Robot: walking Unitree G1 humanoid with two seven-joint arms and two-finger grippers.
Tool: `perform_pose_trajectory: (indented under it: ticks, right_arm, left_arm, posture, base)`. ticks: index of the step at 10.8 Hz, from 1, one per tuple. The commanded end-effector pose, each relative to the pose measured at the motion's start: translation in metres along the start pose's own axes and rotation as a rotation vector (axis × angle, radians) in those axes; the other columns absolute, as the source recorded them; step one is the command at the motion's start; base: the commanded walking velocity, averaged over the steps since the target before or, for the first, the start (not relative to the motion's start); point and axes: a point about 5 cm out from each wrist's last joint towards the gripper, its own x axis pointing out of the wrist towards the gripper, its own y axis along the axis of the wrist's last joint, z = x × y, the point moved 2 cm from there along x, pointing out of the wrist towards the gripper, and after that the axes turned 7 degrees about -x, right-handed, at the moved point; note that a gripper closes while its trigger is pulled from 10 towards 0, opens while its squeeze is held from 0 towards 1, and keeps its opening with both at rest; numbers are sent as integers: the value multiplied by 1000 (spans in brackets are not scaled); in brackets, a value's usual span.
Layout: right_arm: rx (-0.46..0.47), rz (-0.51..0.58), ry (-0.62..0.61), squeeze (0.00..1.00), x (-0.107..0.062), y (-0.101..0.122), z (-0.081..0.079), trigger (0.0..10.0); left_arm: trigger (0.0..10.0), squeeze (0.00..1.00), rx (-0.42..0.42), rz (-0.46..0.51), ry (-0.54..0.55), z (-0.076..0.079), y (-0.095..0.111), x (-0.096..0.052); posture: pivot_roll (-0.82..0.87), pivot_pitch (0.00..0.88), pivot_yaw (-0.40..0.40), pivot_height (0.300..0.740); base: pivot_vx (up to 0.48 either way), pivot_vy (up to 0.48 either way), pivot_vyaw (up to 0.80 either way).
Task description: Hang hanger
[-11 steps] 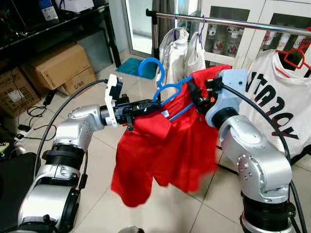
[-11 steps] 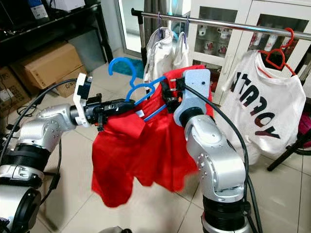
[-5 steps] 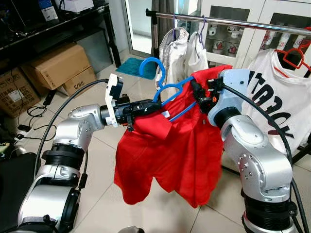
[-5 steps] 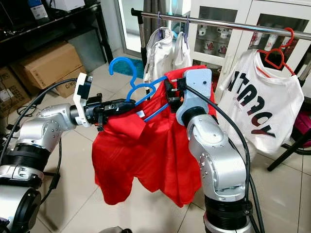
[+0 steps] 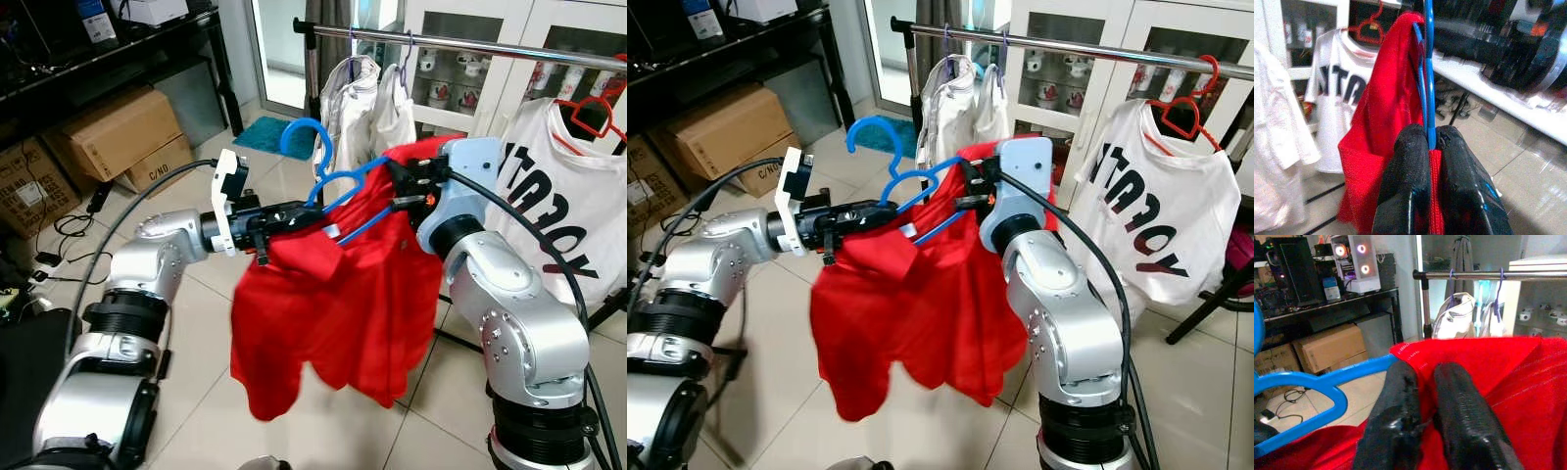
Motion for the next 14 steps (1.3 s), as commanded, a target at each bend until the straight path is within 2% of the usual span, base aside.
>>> perform_pose_trajectory:
  ticks: [1, 4, 6, 7, 8, 9, 11, 14]
  right_arm:
    - [11, 5, 23, 0, 1, -1, -5, 0]
    - [17, -1, 39, 0, 1, -5, -6, 0]
    - [5, -38, 105, 0, 1, -12, -13, 0]
    - [-42, -76, 121, 0, 0, -17, -16, 10000]
    - [-51, -87, 126, 0, 0, -20, -16, 10000]
    - [-27, -63, 93, 1000, 2, -15, -12, 10000]
    - [-26, -39, 69, 1000, 2, -10, -6, 10000]
    - [-22, 16, 27, 1000, 2, 0, -4, 10000]
  left_arm:
    - [0, 0, 52, -51, 39, -3, 0, -4]
    - [0, 0, 93, -76, 95, -8, 1, -8]
    - [0, 0, 109, -68, 114, -8, 1, -12]
    - [0, 0, 108, -24, 111, -8, 6, -13]
    - [0, 0, 90, 27, 101, -6, 10, -14]
    - [0, 0, 60, 68, 81, -5, 13, -19]
    - [0, 0, 38, 106, 65, -5, 18, -22]
    - [0, 0, 7, 106, 18, -1, 17, -20]
  posture:
    - [-157, 0, 134, 740]
    - [-143, 0, 121, 740]
    - [-137, 0, 105, 740]
    - [-137, 0, 98, 740]
    - [-136, 0, 95, 740]
    - [-138, 0, 97, 740]
    - [-141, 0, 101, 740]
    - [-151, 0, 114, 740]
  base:
    - [0, 0, 0]
    - [0, 0, 0]
    - [0, 0, 0]
    - [0, 0, 0]
    - [0, 0, 0]
    - [0, 0, 0]
    - [0, 0, 0]
    - [0, 0, 0]
